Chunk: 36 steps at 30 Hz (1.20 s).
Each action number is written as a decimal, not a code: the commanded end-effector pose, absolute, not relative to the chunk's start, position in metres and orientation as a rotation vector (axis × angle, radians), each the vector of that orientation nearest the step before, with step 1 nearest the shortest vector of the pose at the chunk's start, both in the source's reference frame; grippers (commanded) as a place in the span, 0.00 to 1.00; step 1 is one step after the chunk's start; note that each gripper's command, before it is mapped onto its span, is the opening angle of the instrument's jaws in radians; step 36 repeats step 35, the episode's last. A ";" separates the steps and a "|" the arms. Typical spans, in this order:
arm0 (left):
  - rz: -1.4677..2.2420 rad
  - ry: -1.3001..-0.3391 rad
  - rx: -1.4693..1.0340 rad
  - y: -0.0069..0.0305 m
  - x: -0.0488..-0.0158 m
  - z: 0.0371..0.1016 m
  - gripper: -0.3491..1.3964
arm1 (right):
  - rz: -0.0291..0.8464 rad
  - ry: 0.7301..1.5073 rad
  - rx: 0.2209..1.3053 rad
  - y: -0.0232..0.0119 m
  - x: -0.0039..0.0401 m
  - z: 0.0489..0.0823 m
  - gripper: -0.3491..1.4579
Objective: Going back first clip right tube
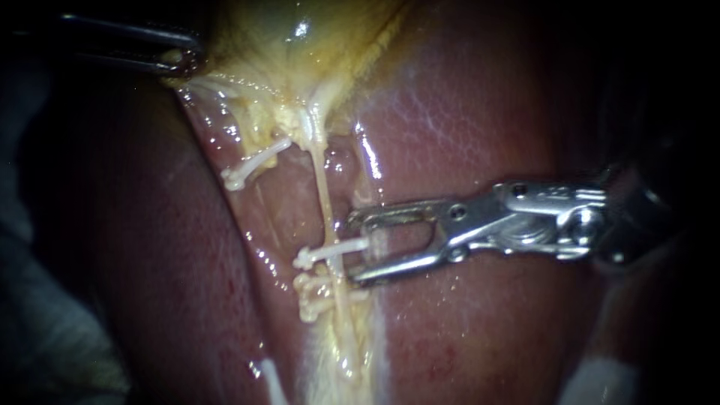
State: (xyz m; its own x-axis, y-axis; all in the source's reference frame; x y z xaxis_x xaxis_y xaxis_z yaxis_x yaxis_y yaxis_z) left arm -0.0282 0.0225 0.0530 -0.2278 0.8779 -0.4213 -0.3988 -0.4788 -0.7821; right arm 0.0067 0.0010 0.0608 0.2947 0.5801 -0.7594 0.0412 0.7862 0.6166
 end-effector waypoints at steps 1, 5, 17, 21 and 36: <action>1.833 -0.670 -1.108 0.0225 -0.0281 0.0530 0.00 | 0.361 1.223 0.568 0.0013 0.0059 0.0603 0.45; 1.833 -0.670 -1.109 0.0225 -0.0281 0.0530 0.00 | 0.254 1.162 0.487 0.0014 0.0032 0.0589 0.46; 1.842 -0.674 -1.115 0.0217 -0.0303 0.0560 0.00 | 0.191 1.116 0.432 0.0017 0.0007 0.0574 0.46; 1.860 -0.692 -1.110 0.0212 -0.0324 0.0583 0.00 | 0.185 1.117 0.429 0.0016 0.0007 0.0573 0.46; 1.875 -0.705 -1.112 0.0210 -0.0330 0.0588 0.00 | 0.186 1.117 0.428 0.0015 0.0009 0.0572 0.46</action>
